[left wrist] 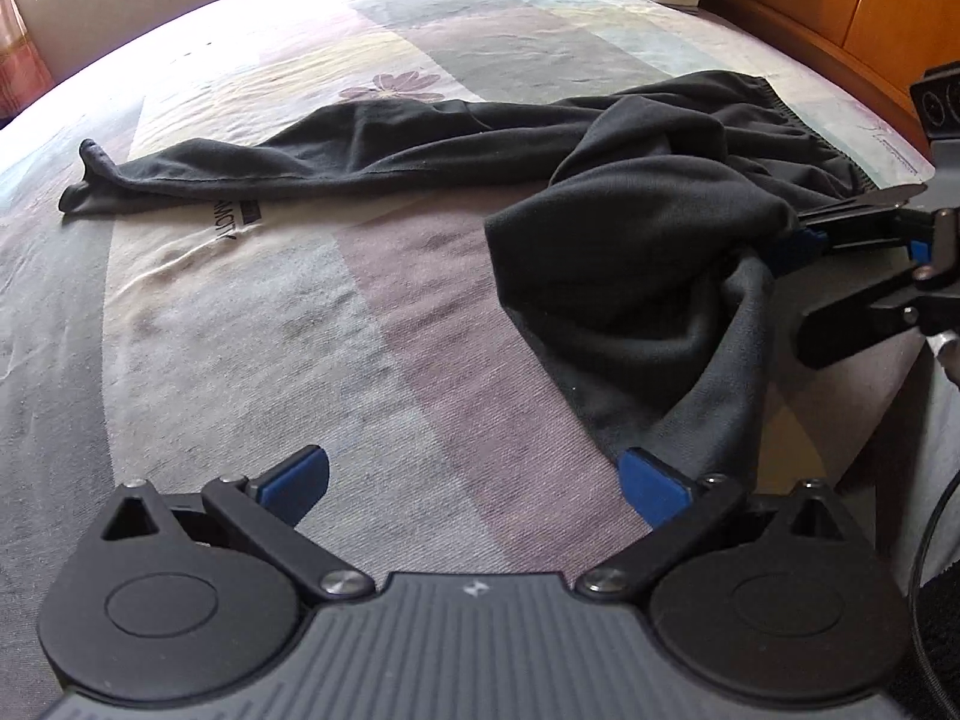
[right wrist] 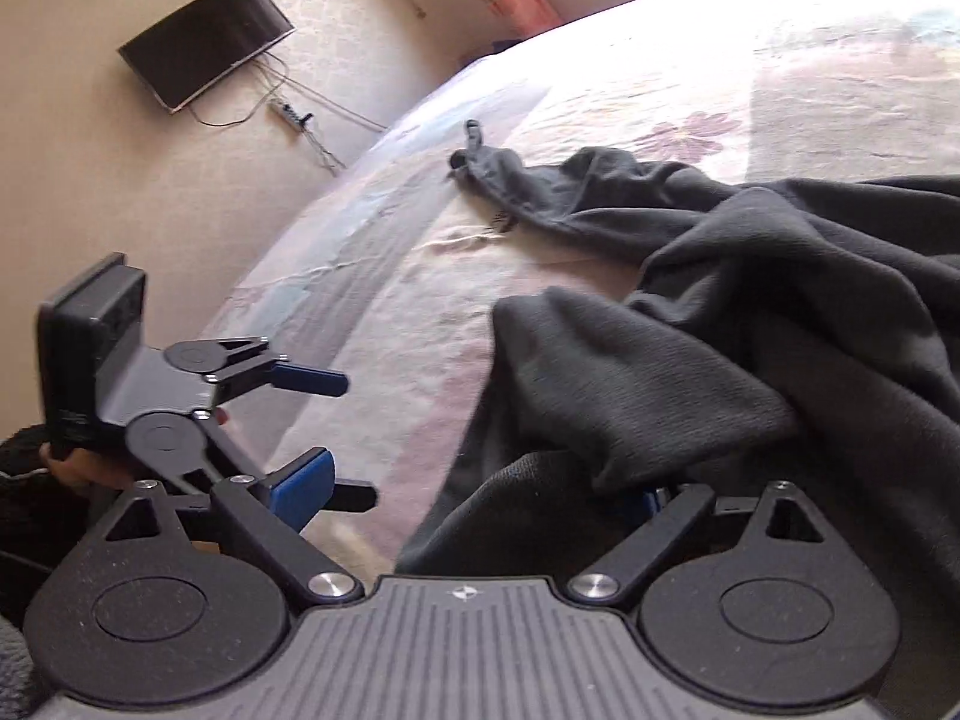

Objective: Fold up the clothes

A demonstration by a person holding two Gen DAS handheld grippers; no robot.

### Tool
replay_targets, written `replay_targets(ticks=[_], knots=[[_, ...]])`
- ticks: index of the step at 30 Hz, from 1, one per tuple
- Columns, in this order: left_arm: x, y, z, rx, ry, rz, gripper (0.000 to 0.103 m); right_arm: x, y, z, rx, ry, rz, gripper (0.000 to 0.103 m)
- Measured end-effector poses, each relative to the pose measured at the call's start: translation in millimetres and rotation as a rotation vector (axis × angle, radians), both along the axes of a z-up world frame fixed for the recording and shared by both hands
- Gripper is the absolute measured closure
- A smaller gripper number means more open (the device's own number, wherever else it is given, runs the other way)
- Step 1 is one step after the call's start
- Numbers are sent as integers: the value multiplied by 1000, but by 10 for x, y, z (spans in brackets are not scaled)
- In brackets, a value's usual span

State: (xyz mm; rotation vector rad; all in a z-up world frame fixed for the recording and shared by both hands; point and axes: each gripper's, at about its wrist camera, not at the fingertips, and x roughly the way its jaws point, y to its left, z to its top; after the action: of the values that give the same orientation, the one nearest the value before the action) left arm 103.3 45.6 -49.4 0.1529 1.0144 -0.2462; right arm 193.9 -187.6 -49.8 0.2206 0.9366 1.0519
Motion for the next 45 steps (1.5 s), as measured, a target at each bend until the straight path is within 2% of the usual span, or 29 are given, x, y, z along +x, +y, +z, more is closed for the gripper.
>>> replay_targets(ticks=[3, 5, 7, 11, 15, 18, 21, 24, 29, 34, 41, 45], knots=[[-85, 110, 21, -34, -24, 22, 1, 4, 51, 3, -68, -23, -55, 7], [-153, 184, 36, -60, -40, 33, 1, 79, 104, -105, -119, 35, -103, 7], [-242, 262, 48, -64, -53, 41, 1, 34, 174, -150, -138, 83, -82, 6], [-406, 448, 61, -71, -68, 59, 1, -240, 369, -49, -89, 82, 61, 6], [-554, 667, 56, -66, -75, 101, 1, -283, 522, -110, -215, 61, -7, 6], [-667, 809, 60, -68, -84, 124, 1, -309, 629, -149, -216, 102, -33, 2], [-767, 950, 66, -76, -90, 148, 1, -380, 809, -115, -227, 98, 9, 1], [-853, 1066, 71, -82, -99, 171, 1, -419, 988, -104, -175, 155, 55, 1], [-970, 1227, 90, -93, -104, 204, 1, -510, 1357, -70, -137, 176, 129, 1], [-1052, 1323, 91, -92, -107, 231, 1, -642, 1551, 41, -219, 75, 156, 2], [-1041, 1304, 34, -107, -100, 222, 1, -775, 1226, 256, -450, -174, 98, 2], [-989, 1192, 23, -110, -95, 185, 1, -841, 1091, 269, -528, -281, 91, 4]])
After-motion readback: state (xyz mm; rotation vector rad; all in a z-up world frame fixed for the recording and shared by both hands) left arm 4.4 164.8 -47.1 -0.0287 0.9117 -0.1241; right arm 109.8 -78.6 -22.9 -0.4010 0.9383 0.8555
